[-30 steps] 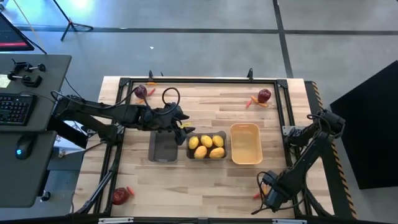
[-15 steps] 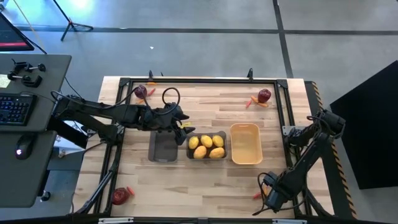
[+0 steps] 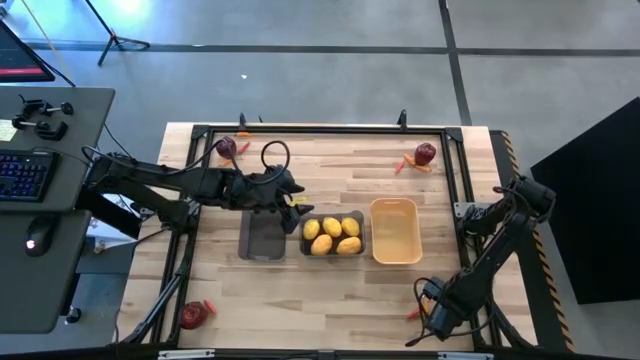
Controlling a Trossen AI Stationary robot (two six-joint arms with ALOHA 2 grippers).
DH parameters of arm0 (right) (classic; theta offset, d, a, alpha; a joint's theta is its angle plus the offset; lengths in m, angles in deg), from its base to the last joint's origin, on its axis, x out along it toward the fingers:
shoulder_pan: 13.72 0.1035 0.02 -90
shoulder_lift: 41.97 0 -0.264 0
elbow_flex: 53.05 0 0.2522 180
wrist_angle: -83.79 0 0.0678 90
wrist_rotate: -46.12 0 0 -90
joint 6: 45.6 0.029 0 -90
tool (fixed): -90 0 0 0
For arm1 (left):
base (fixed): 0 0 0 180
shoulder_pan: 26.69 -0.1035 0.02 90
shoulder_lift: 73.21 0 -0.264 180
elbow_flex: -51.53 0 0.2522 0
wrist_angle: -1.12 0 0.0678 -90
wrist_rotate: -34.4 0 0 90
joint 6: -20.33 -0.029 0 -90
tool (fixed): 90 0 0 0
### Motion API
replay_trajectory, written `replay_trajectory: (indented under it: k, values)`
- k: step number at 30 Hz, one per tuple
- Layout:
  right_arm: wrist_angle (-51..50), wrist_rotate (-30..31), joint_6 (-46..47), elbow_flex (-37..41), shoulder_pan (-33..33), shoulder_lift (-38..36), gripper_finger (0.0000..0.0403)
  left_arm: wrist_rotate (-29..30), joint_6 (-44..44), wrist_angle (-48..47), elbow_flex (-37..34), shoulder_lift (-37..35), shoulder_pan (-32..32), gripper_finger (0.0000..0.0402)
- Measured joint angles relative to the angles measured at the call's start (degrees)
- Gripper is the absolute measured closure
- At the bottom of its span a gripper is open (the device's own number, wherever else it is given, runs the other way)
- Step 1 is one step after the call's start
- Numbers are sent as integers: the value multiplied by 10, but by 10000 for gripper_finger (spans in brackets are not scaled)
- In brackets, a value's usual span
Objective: Sort produce into baskets
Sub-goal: Put the apple into the yellow bin
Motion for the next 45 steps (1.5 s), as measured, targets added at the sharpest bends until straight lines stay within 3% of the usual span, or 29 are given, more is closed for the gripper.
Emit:
replay_trajectory:
  k: [2,6,12,14,17,22,30,36,42,45]
  values:
    - [-14,21,-4,-6,-2,-9,178,-35,-7,3,0,0,0,112]
    - [-128,91,-11,-67,-13,-52,178,-102,-12,2,0,-2,0,112]
    - [-285,372,-8,-172,-51,-115,175,-85,0,3,0,-7,0,112]
    - [-327,407,-17,-179,-83,-119,157,-75,0,3,0,-7,0,112]
    - [-344,393,-91,-163,-141,-119,134,-72,0,2,0,-7,0,112]
    - [-288,383,-200,-130,-221,-118,123,-93,15,2,0,-7,2,112]
    - [-285,387,-329,-130,-270,-118,120,-119,31,-11,0,-14,45,112]
    - [-281,318,-374,-131,-295,-118,113,-89,47,-47,0,-43,78,112]
    - [-261,312,-371,-131,-324,-118,57,-42,40,-72,0,-67,93,112]
    - [-252,274,-363,-131,-342,-119,37,-40,27,-82,0,-77,95,112]
